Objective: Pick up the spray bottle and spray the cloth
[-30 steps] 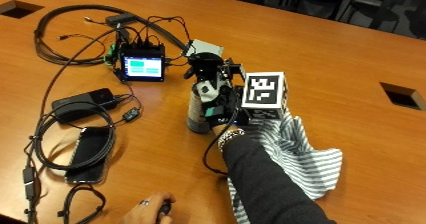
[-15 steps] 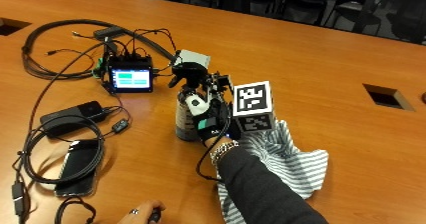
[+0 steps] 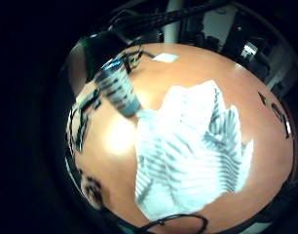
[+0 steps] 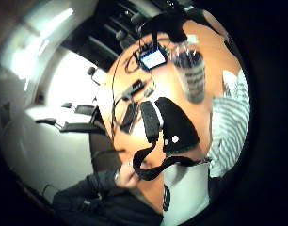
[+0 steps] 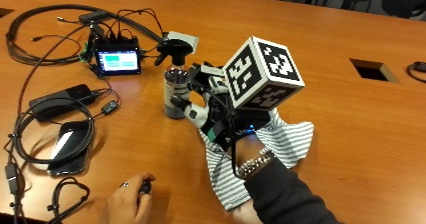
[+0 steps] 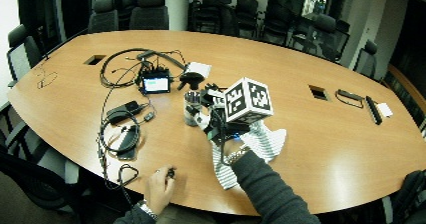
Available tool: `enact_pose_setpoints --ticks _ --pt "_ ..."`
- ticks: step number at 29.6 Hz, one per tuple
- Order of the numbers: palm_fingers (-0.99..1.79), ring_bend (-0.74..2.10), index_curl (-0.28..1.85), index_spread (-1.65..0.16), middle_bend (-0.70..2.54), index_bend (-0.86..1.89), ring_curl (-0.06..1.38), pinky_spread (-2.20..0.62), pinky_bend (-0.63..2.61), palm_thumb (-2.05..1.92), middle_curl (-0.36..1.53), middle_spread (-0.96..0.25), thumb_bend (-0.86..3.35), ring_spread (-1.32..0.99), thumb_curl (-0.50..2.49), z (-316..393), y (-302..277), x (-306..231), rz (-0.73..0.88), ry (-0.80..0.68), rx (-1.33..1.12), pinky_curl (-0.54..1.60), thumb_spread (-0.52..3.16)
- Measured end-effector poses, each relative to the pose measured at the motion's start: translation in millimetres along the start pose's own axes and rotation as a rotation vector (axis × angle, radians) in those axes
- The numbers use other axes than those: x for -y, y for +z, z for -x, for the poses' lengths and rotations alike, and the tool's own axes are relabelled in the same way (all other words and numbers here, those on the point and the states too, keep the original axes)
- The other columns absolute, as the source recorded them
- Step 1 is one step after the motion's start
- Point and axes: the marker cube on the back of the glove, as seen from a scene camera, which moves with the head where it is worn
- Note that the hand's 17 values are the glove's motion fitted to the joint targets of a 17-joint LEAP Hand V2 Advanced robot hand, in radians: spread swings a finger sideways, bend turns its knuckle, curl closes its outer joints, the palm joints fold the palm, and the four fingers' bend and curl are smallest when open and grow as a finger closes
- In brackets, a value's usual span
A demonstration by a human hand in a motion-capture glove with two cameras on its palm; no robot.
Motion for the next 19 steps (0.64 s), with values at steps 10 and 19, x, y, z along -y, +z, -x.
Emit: enact_pose_setpoints --ticks 10,19 --pt "0.48 0.36 0.33 -0.37 0.17 0.16 0.35 0.26 0.26 0.57 0.36 -0.03 -0.02 -0.03 0.37 9.8 -15.9 -73.1 0.172 -0.041 -0.121 0.33 1.22" --pt "0.47 0.32 0.33 -0.41 0.17 0.18 0.33 0.28 0.22 0.58 0.35 -0.03 -0.02 -0.02 0.36 11.2 -17.1 -104.8 0.193 -0.051 -0.150 0.33 1.22"
